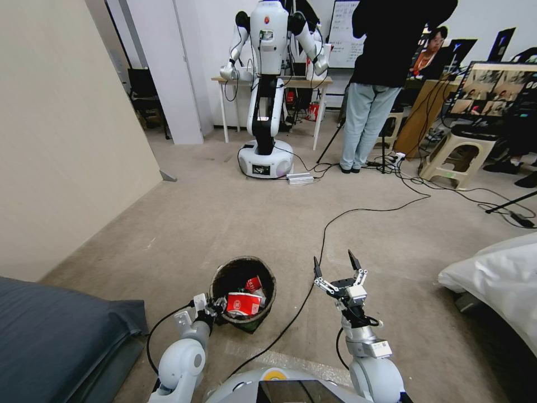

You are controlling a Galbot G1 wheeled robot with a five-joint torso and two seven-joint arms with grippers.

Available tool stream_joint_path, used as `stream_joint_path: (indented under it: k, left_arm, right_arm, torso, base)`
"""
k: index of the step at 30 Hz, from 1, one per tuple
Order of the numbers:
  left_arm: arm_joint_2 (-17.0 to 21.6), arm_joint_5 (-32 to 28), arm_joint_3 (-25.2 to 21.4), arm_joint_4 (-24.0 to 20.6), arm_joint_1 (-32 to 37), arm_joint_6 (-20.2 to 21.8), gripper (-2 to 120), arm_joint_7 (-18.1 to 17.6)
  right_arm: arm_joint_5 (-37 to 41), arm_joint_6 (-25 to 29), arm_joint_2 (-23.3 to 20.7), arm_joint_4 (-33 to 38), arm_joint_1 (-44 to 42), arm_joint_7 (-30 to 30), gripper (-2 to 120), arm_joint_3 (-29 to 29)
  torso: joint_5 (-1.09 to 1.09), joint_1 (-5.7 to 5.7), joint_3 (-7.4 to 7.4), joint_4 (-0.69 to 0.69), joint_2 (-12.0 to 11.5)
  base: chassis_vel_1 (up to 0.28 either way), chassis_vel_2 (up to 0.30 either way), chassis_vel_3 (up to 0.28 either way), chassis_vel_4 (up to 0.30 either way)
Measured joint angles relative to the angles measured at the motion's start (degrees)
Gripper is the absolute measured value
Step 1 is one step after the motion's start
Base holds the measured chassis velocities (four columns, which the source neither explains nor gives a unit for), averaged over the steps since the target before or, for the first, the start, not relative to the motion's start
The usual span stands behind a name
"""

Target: Pick up the trash bin, then pick up the garbage from the floor and place it into the trash bin.

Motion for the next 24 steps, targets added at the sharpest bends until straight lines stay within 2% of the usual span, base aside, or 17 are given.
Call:
stream_joint_path:
  k: [5,13,17,19,20,23,24]
  left_arm:
    - [0.03,-0.11,-0.17,-0.31,-0.3,-0.15,99,-0.04]
    - [0.12,-0.02,-0.32,-1.77,-0.05,-1.22,99,0.57]
    - [0.28,2.33,0.06,-3.34,0.39,-4.1,99,1.86]
    - [0.38,5.86,0.66,-4.66,1.03,-7.18,100,3.45]
    - [0.38,5.86,0.66,-4.66,1.03,-7.18,100,3.45]
    - [0.38,12.14,1.45,-7.0,2.26,-11.23,100,6.23]
    - [0.38,12.14,1.45,-7.0,2.26,-11.23,100,6.23]
  right_arm:
    - [-0.21,0.02,0.07,-0.04,0.02,-0.43,100,-0.36]
    - [-0.34,0.06,0.08,-0.12,0.02,-0.69,100,-0.52]
    - [-0.61,0.15,0.17,-0.26,0.06,-0.66,100,-0.53]
    - [-0.82,0.22,0.35,-0.3,0.08,-0.36,100,-0.54]
    - [-0.82,0.22,0.35,-0.3,0.08,-0.36,100,-0.54]
    - [-0.83,0.22,0.54,-0.3,0.15,0.41,100,-0.58]
    - [-0.83,0.22,0.54,-0.3,0.15,0.41,100,-0.58]
  torso:
    - [0.02,0.0,-0.01,0.02,0.0]
    - [0.02,0.0,-0.01,0.02,0.0]
    - [0.02,0.0,-0.01,0.02,0.0]
    - [0.03,0.0,-0.01,0.02,0.0]
    - [0.03,0.0,-0.01,0.02,0.0]
    - [0.03,0.0,-0.01,0.02,0.0]
    - [0.03,0.0,-0.01,0.02,0.0]
  base:
    - [0.0,0.0,0.0,0.0]
    - [0.0,0.0,0.0,0.0]
    - [0.0,0.0,0.0,0.0]
    - [0.0,0.0,0.0,0.0]
    - [0.0,0.0,0.0,0.0]
    - [0.0,0.0,0.0,0.0]
    - [0.0,0.0,0.0,0.0]
